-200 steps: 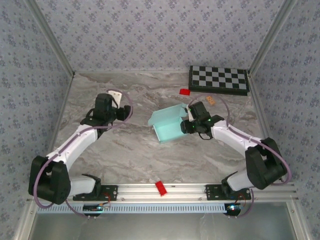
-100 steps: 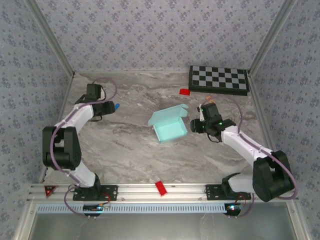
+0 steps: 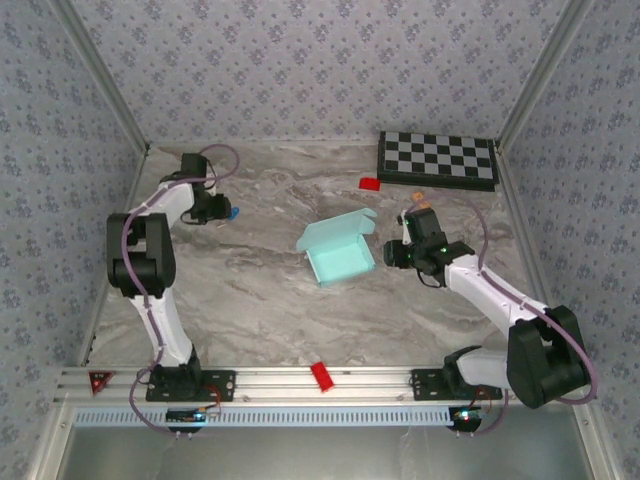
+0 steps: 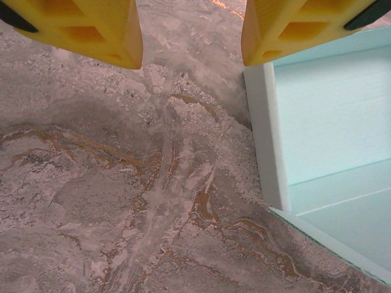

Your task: Fold the paper box

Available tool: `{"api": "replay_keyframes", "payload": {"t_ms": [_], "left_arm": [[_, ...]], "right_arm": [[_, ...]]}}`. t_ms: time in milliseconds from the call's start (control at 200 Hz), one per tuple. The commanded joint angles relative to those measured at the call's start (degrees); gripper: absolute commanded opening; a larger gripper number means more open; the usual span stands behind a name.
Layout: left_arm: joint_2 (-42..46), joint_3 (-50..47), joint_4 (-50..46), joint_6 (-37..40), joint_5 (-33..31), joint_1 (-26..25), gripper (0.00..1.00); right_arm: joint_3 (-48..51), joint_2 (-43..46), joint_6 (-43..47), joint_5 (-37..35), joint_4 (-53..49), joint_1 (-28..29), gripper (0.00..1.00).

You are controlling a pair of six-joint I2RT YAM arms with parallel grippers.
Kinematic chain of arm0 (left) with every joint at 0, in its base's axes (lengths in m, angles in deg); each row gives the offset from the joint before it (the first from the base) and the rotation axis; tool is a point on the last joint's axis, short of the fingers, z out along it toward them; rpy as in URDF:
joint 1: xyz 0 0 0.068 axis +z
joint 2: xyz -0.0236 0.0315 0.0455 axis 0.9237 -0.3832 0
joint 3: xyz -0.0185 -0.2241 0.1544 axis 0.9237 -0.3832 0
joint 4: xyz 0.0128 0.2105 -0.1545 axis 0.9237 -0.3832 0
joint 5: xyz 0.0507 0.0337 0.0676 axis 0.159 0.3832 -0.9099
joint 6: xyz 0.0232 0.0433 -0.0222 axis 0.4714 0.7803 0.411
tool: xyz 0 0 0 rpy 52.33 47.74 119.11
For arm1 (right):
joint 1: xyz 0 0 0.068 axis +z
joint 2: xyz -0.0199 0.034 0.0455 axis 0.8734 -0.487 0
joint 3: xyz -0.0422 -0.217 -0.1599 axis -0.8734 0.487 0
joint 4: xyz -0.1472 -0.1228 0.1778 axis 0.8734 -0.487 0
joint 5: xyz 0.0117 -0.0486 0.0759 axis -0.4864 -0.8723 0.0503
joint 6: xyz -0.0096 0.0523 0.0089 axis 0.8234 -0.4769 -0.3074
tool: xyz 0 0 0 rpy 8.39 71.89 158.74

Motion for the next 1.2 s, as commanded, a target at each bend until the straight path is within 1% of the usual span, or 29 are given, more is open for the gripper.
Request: {"api": "replay_keyframes", "payload": {"t_ms": [0, 175, 340, 525, 655, 800, 920, 1004, 1094, 1139, 1194], "left_arm": [[-2.4, 3.8, -4.3, 1.9, 1.9, 0.4, 0.39], [-4.4, 5.3, -5.3, 3.5, 4.2, 0.5, 0.38], [-7.1, 7.6, -7.0, 3.7, 4.4, 0.8, 0.37], [-8.3, 8.0, -7.4, 4.0, 4.8, 0.9, 0.35], [-8.6, 7.8, -7.3, 4.0, 5.0, 0.9, 0.28], [-8.5, 7.3, -7.3, 3.8, 4.9, 0.9, 0.23], [-7.9, 7.0, -7.2, 3.6, 4.9, 0.8, 0.15], [-6.6, 6.3, -6.7, 3.3, 4.5, 0.9, 0.10], [-4.0, 4.8, -5.4, 3.1, 3.9, 0.9, 0.02], [-2.9, 4.2, -5.2, 2.8, 3.6, 0.9, 0.00], [-1.3, 3.5, -5.3, 2.5, 3.1, 0.9, 0.00]], "right_arm": [[0.7, 1.0, -0.4, -0.8, -1.2, -0.5, 0.48], [0.9, 0.8, -0.5, -0.8, -1.0, -0.7, 0.48], [0.9, 0.3, -0.4, -0.6, -0.9, -0.9, 0.48], [1.2, 0.1, -0.3, -0.6, -0.8, -1.1, 0.48], [1.4, -0.1, -0.3, -0.4, -0.6, -1.3, 0.48], [1.3, -0.5, -0.3, -0.2, -0.6, -1.3, 0.48], [1.4, -0.9, -0.3, -0.1, -0.5, -1.4, 0.48], [1.4, -1.2, -0.4, 0.0, -0.5, -1.4, 0.48], [1.5, -1.4, -0.4, 0.0, -0.6, -1.4, 0.48], [1.6, -1.3, -0.4, 0.0, -0.6, -1.5, 0.48], [1.6, -1.3, -0.4, 0.1, -0.6, -1.4, 0.48]]}}
